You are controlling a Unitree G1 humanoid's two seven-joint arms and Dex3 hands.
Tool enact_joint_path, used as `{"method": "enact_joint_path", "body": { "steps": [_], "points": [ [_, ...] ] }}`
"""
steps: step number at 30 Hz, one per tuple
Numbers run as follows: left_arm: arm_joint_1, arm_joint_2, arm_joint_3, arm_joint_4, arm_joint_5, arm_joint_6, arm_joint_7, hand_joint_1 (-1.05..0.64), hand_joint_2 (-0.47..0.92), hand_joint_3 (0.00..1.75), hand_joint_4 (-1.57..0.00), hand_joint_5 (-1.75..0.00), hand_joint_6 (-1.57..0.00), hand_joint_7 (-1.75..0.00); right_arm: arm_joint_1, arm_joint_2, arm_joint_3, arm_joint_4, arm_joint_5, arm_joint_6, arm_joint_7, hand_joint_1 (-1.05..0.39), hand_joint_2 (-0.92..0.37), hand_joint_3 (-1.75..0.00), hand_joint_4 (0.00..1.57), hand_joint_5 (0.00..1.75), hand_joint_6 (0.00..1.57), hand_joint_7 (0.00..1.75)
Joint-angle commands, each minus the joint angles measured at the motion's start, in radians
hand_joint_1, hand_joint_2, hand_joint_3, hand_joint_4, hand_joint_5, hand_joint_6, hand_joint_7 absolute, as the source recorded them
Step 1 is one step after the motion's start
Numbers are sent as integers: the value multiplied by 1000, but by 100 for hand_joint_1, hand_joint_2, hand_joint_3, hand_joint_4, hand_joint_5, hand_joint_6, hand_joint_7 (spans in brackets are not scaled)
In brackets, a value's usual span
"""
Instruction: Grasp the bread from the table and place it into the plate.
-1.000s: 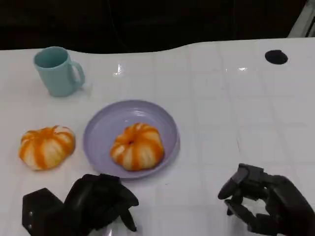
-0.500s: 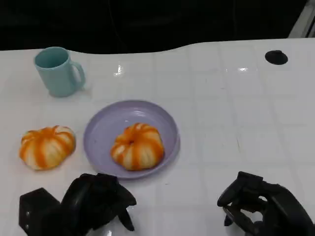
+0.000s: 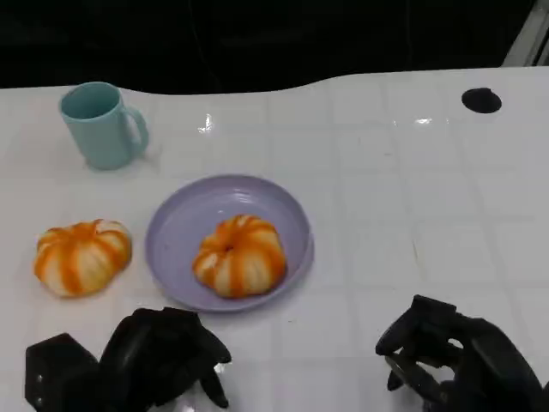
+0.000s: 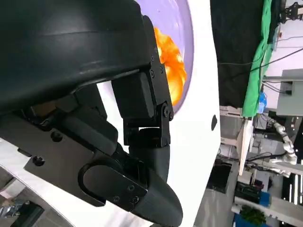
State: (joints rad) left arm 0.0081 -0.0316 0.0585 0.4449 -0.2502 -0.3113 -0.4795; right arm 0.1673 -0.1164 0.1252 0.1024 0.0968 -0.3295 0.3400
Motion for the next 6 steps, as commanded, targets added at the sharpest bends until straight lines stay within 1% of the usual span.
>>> {"method": "enact_joint_path", "body": {
  "steps": [1, 6],
  "points": [
    [-8, 19, 10, 19, -4, -14, -8, -105, 79, 1, -152, -88, -157, -48, -6, -4, -22, 4, 2, 3, -9, -44, -83, -47, 62, 153, 60, 128],
    [-12, 21, 10, 28, -3, -21, -11, -105, 79, 1, -151, -88, -157, -47, -7, -3, -24, 11, 9, -2, 3, -43, -83, -46, 62, 153, 60, 128]
  ]
}}
